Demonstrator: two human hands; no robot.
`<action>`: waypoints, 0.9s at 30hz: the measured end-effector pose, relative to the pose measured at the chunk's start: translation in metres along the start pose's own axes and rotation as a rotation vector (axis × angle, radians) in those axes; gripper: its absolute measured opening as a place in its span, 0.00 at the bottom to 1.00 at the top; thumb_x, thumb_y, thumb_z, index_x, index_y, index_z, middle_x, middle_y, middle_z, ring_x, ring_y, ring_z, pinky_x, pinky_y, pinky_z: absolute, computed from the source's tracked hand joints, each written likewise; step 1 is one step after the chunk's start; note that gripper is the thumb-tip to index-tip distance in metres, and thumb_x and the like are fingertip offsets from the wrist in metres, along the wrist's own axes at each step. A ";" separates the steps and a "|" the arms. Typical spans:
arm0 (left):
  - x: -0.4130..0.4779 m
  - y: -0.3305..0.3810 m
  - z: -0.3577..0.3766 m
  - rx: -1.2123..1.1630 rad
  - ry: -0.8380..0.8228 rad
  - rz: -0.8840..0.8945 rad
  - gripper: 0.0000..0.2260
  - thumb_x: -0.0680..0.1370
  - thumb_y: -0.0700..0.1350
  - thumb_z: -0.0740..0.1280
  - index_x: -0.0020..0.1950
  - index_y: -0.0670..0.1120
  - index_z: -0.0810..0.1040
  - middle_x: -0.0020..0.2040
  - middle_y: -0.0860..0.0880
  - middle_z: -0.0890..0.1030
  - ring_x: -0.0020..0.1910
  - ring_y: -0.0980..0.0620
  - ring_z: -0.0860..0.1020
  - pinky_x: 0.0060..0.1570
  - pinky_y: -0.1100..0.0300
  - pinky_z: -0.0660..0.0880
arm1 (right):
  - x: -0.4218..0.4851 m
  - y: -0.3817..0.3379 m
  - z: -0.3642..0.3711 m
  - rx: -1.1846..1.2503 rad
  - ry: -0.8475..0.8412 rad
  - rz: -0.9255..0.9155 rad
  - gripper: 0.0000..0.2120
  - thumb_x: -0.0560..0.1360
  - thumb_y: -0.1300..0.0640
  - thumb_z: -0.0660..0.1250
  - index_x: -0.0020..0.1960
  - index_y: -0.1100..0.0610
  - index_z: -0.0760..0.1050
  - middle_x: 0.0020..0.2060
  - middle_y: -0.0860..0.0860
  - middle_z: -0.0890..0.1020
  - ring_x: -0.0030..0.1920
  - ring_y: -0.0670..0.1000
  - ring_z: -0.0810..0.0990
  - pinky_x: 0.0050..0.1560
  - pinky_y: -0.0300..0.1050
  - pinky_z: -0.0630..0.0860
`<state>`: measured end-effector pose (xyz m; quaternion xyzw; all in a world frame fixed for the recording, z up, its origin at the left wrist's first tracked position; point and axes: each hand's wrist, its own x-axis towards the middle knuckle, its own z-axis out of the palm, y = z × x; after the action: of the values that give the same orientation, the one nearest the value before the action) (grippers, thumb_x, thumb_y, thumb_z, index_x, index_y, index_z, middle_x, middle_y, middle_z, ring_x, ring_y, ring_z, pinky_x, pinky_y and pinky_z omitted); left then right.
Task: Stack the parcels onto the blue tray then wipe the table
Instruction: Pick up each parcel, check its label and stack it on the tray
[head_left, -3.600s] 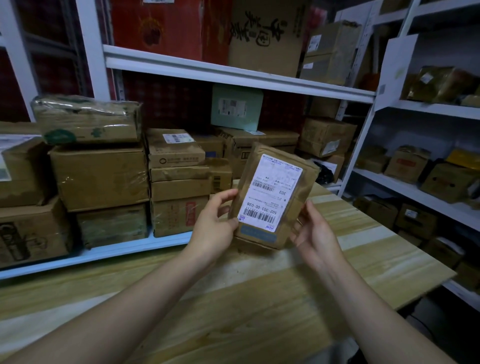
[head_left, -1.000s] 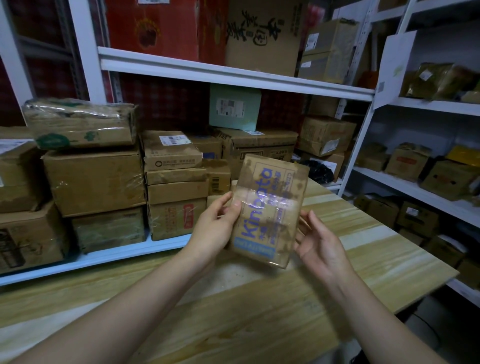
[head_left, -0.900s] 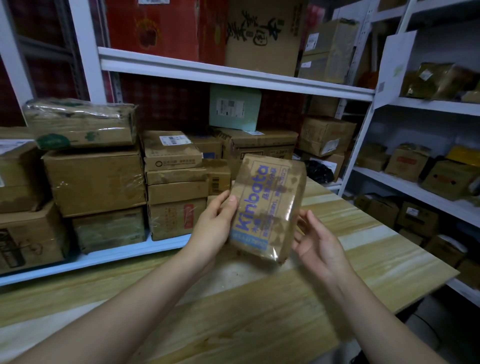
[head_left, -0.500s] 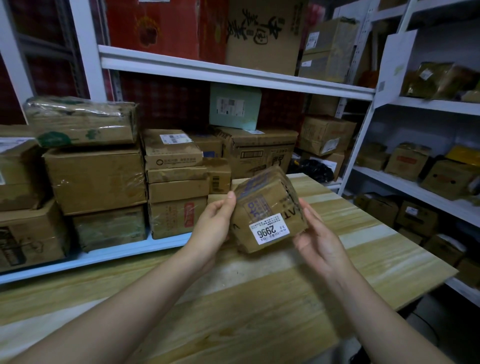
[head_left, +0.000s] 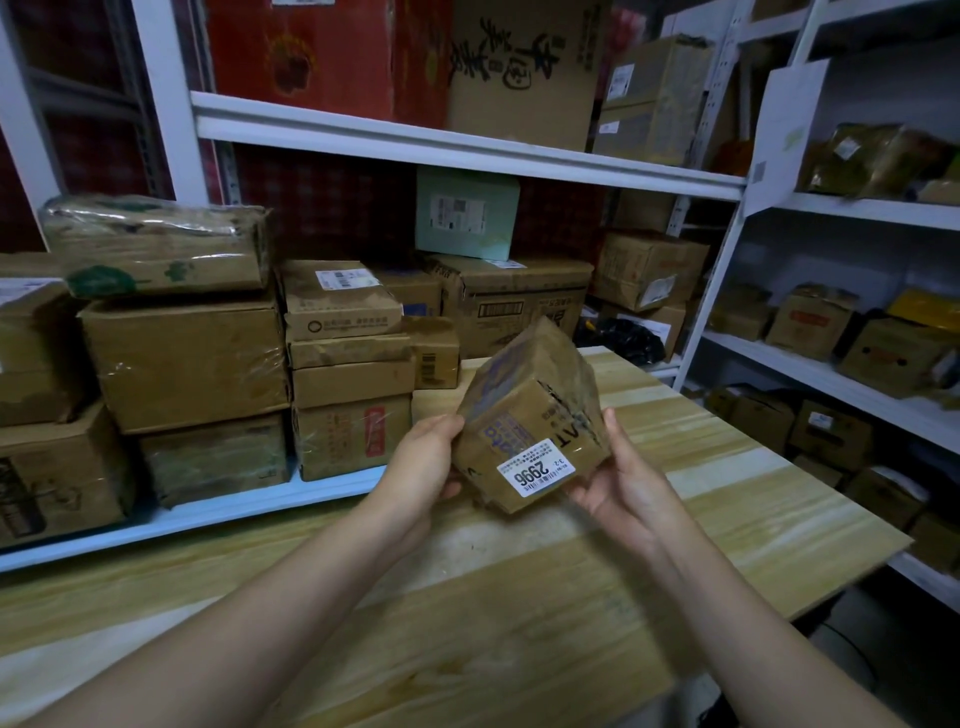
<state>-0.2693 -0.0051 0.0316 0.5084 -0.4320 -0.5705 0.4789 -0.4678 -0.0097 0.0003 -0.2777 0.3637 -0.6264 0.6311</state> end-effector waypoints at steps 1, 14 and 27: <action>0.001 -0.001 0.000 0.008 -0.008 0.000 0.13 0.82 0.49 0.57 0.62 0.50 0.77 0.47 0.53 0.80 0.47 0.53 0.76 0.50 0.56 0.71 | 0.000 0.001 -0.001 -0.019 -0.018 0.020 0.29 0.75 0.44 0.65 0.71 0.58 0.71 0.63 0.62 0.80 0.64 0.61 0.79 0.60 0.62 0.78; 0.002 -0.004 0.000 0.061 -0.044 0.106 0.16 0.82 0.38 0.58 0.64 0.57 0.72 0.49 0.52 0.75 0.49 0.52 0.77 0.53 0.52 0.76 | -0.006 -0.002 -0.001 0.003 -0.185 0.022 0.28 0.77 0.44 0.60 0.74 0.54 0.68 0.65 0.62 0.79 0.68 0.65 0.75 0.69 0.73 0.65; 0.000 -0.003 0.002 0.083 -0.111 0.110 0.20 0.74 0.64 0.65 0.60 0.54 0.78 0.57 0.53 0.82 0.57 0.53 0.80 0.62 0.49 0.75 | -0.004 -0.001 -0.005 -0.047 -0.091 -0.083 0.23 0.76 0.58 0.66 0.71 0.51 0.73 0.67 0.60 0.77 0.68 0.61 0.75 0.66 0.72 0.70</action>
<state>-0.2717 -0.0042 0.0288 0.4709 -0.5085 -0.5522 0.4634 -0.4717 -0.0052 -0.0016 -0.3355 0.3373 -0.6299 0.6139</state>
